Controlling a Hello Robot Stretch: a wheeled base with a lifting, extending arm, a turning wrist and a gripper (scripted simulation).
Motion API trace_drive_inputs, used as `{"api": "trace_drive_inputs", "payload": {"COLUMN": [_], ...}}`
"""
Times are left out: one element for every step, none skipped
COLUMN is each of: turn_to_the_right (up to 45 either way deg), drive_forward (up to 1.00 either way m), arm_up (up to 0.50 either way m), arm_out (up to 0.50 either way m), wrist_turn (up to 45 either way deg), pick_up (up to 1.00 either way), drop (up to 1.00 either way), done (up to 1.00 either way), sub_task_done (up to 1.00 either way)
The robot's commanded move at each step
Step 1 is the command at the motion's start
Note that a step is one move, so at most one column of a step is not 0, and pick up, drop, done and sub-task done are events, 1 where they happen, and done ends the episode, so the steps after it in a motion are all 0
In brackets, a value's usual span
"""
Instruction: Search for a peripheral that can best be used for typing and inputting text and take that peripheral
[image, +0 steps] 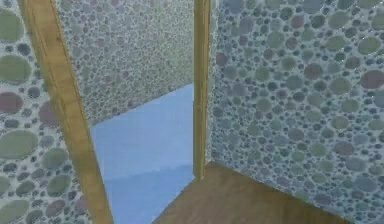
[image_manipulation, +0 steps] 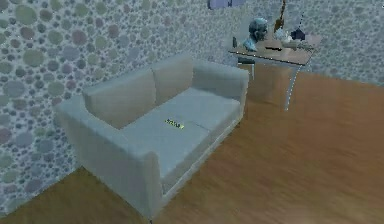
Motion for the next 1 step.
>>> {"api": "trace_drive_inputs", "payload": {"turn_to_the_right": [0.0], "drive_forward": [0.5], "arm_up": [0.0], "arm_out": [0.0], "wrist_turn": [0.0], "pick_up": [0.0], "drop": [0.0], "done": [0.0], "sub_task_done": [0.0]}}
